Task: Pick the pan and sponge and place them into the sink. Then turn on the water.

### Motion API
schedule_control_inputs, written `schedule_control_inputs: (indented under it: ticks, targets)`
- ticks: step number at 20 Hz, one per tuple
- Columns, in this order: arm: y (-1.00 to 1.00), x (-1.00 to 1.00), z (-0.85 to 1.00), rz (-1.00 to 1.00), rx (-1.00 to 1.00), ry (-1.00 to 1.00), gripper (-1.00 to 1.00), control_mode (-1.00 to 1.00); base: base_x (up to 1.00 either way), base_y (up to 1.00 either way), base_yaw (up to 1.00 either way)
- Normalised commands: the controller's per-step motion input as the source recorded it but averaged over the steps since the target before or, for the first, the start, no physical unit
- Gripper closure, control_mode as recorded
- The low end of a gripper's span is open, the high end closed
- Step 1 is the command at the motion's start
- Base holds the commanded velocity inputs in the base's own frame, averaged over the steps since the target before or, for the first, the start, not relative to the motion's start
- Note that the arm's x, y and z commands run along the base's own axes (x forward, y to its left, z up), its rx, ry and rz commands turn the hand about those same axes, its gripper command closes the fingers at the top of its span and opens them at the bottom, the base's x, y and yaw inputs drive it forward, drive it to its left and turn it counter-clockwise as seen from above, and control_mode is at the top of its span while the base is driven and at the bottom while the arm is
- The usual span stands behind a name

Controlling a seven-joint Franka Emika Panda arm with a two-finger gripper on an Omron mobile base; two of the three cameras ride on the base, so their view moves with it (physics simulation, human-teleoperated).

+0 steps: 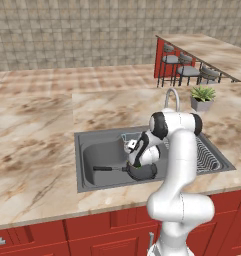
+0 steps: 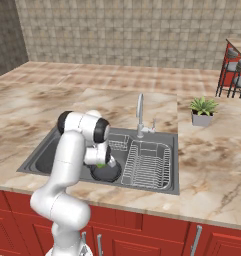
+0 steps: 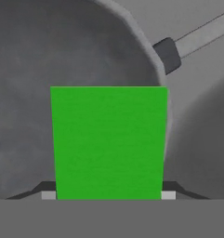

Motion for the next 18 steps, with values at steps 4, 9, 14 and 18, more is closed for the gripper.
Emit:
schedule_control_inputs:
  ticks: [4,9,14,18]
  targets:
    - [0.00,0.14,-0.14,0.01,0.00,0.06,1.00,-1.00,0.00,0.00,0.00]
    - [0.00,0.07,-0.06,0.01,-0.01,0.11,1.00,-1.00,0.00,0.00,0.00]
    - [0.00,0.02,-0.02,0.00,-0.04,0.17,1.00,-1.00,0.00,0.00,0.00]
    - [0.00,0.00,-0.13,0.00,-0.05,0.15,1.00,-1.00,0.00,0.00,0.00]
